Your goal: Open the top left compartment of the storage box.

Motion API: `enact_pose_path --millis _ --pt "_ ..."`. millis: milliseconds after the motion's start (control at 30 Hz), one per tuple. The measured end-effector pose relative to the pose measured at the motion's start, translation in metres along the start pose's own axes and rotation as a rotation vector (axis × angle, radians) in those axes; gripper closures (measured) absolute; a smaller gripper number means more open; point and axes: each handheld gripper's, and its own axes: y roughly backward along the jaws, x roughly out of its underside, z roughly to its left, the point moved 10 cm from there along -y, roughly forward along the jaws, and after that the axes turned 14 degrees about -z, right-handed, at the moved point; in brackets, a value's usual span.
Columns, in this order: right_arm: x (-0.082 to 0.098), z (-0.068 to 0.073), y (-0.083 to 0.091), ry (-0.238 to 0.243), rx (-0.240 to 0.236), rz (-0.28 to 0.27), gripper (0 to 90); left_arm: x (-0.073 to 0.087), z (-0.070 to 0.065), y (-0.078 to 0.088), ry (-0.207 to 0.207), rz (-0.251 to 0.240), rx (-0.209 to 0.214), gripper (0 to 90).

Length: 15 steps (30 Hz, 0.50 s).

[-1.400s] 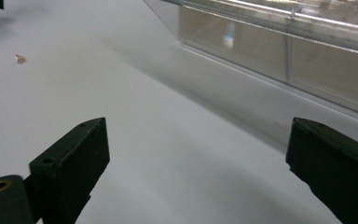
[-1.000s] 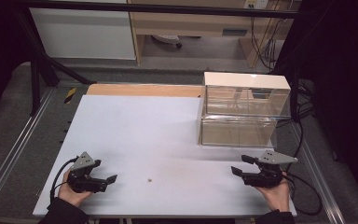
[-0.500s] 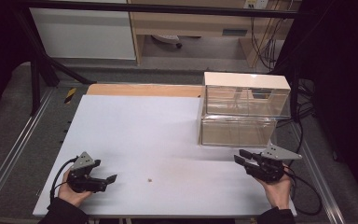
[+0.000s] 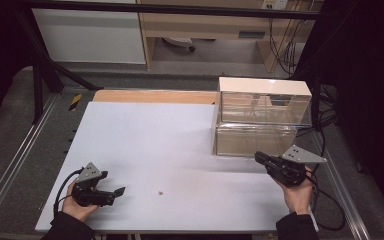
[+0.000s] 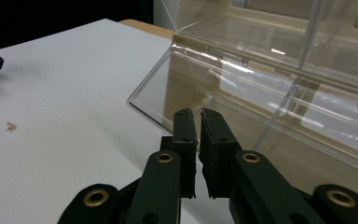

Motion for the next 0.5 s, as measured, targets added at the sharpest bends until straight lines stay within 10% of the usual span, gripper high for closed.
enact_pose_path --millis 500 --pt "-0.022 -0.016 -0.011 0.000 0.060 -0.046 90.0 0.000 0.001 0.000 -0.003 -0.001 -0.004 8.1"
